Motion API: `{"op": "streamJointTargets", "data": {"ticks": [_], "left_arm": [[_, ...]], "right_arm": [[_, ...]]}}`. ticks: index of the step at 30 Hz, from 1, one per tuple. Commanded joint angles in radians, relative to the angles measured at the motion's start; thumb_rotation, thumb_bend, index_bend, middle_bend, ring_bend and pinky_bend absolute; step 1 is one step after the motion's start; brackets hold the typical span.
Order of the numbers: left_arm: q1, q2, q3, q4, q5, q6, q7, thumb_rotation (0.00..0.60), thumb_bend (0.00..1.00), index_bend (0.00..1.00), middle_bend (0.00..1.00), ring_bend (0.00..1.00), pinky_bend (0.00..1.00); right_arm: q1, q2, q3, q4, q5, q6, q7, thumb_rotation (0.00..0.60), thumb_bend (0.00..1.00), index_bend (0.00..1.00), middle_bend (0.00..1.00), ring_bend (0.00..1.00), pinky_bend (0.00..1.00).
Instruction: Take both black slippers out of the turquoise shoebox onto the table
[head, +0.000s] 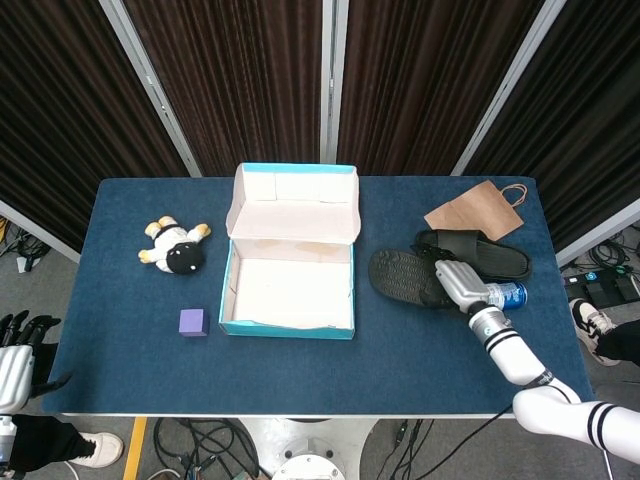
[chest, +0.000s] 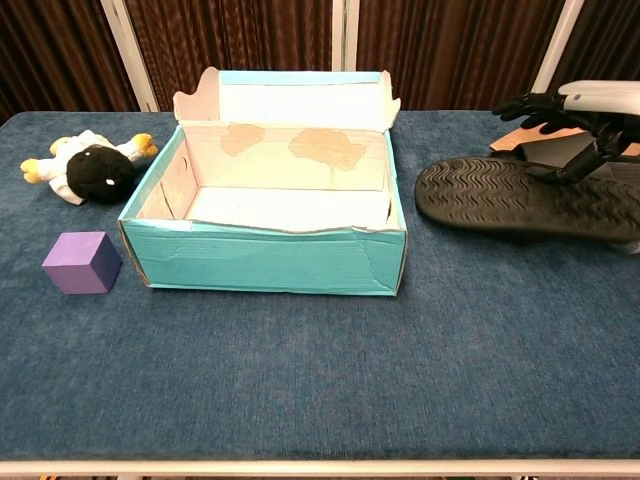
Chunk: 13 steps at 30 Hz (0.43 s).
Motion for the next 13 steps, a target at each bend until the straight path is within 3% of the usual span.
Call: {"op": "streamJointTargets", "data": {"ticks": [1, 8, 13], "left_arm": [[-0.002, -0.004, -0.003, 0.006, 0.0, 0.001, -0.002, 0.6, 0.0, 0.21, 0.17, 0.05, 0.05], [-0.016, -0.024, -0.011, 0.021, -0.002, -0.009, -0.004, 0.6, 0.0, 0.21, 0.17, 0.05, 0.05], [-0.031, -0.039, -0.019, 0.028, 0.0, -0.015, -0.001, 0.6, 0.0, 0.21, 0.17, 0.05, 0.05]], "right_arm": [[-0.059, 0.054, -0.004, -0.057, -0.061, 0.122, -0.033, 0.6, 0.35, 0.0, 0.0, 0.0, 0.0], [-0.245, 0.142, -0.087, -0.158, -0.235, 0.432, -0.12, 0.6, 0.35, 0.0, 0.1, 0.0, 0.03], [-0.38, 0.17, -0.139, -0.179, -0.305, 0.6, -0.099, 0.6, 0.35, 0.01, 0.11, 0.0, 0.04]]}}
